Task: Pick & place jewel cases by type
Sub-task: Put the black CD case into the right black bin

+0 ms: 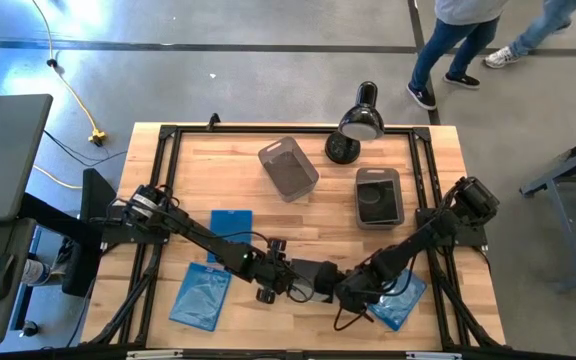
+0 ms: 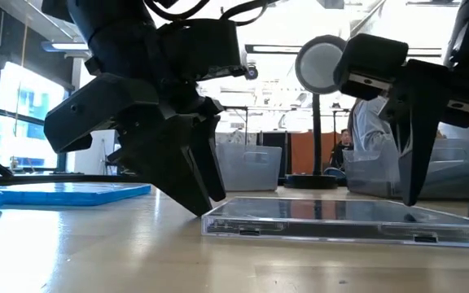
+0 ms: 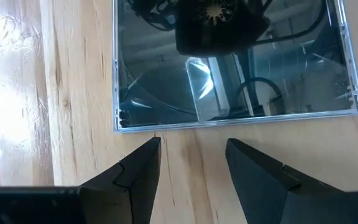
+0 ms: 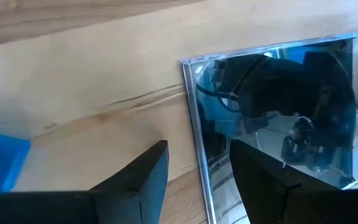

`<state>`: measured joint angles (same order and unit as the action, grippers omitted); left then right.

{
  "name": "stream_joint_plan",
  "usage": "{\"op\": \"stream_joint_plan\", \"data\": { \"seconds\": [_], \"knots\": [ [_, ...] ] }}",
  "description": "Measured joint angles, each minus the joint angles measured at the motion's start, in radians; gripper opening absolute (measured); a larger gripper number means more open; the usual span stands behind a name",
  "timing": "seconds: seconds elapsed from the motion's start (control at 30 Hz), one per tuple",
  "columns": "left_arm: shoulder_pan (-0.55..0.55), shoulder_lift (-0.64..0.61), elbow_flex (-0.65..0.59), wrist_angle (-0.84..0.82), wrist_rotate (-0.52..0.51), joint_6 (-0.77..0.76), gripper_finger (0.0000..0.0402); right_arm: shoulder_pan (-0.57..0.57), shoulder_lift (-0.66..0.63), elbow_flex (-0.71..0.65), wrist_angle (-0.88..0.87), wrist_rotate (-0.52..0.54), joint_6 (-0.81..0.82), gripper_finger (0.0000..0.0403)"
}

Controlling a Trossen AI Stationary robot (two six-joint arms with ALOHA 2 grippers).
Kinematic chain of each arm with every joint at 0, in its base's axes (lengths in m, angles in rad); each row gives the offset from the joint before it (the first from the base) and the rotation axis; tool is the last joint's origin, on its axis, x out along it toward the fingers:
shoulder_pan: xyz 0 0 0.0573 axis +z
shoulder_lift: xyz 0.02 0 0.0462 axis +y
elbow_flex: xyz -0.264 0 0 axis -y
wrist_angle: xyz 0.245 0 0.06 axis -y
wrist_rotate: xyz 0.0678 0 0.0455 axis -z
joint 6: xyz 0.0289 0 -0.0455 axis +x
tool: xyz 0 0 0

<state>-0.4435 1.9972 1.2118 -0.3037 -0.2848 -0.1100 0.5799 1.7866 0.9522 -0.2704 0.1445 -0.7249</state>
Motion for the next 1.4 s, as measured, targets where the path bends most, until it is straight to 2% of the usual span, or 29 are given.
{"op": "stream_joint_plan", "data": {
  "seconds": [0.27, 0.47, 0.67, 1.0, 1.4],
  "knots": [
    [0.000, 0.000, 0.000, 0.010, 0.003, 0.000, 0.0185, -0.048, 0.018, -0.002, 0.043, -0.059, -0.075, 0.0169],
    [0.000, 0.000, 0.001, 0.017, 0.006, 0.003, 0.0185, -0.075, 0.031, 0.000, 0.077, -0.066, -0.126, 0.0169],
    [0.000, 0.000, 0.002, 0.020, 0.005, 0.026, 0.0185, -0.091, 0.033, -0.002, 0.111, -0.104, -0.132, 0.0169],
    [-0.002, 0.000, 0.002, 0.023, -0.008, 0.035, 0.0186, -0.090, 0.038, 0.024, 0.126, -0.104, -0.150, 0.0169],
    [-0.002, 0.000, 0.002, 0.014, -0.009, 0.035, 0.0185, -0.055, 0.016, 0.029, 0.095, -0.009, -0.066, 0.0169]
  ]
}}
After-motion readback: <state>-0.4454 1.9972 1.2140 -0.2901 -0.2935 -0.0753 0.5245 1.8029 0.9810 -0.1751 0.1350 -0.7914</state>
